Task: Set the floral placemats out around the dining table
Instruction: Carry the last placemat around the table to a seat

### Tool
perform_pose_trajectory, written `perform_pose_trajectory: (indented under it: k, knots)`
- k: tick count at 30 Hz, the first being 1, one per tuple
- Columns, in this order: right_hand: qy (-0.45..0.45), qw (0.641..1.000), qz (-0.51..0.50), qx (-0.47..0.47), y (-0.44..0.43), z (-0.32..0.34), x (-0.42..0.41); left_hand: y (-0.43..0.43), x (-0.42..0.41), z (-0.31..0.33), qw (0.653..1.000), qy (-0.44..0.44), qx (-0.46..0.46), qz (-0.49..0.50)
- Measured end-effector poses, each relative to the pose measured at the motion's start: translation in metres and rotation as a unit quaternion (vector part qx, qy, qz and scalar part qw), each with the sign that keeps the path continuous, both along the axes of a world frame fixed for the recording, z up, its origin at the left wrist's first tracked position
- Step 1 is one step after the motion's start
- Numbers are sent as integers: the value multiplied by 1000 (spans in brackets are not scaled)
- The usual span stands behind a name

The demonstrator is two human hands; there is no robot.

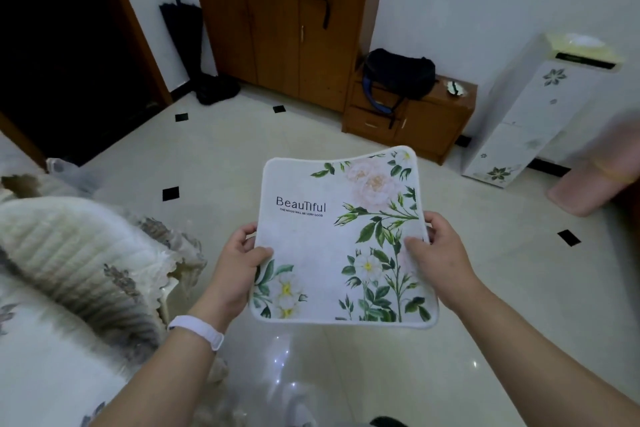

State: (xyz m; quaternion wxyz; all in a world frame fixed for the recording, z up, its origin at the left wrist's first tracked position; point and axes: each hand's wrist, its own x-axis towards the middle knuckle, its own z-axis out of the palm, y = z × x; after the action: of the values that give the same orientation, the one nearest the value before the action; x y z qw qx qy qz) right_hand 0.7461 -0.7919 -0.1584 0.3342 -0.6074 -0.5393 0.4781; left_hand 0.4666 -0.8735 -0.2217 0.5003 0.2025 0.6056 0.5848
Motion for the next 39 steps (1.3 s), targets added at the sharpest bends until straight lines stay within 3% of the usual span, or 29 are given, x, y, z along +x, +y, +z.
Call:
perform_pose_trajectory:
  k: [11, 17, 27, 39]
  knots:
    - [15, 991, 128, -27, 130, -22, -123, 49, -89, 4, 990, 39, -32, 130]
    - [2, 963, 270, -24, 232, -34, -207, 94, -121, -1, 968, 18, -42, 248]
    - [-11, 897, 440, -40, 348, -18, -321, 157, -153, 21, 907, 28, -60, 417]
    - [35, 792, 606, -70, 284, 4, -498, 62, -210, 50, 781, 37, -33, 623]
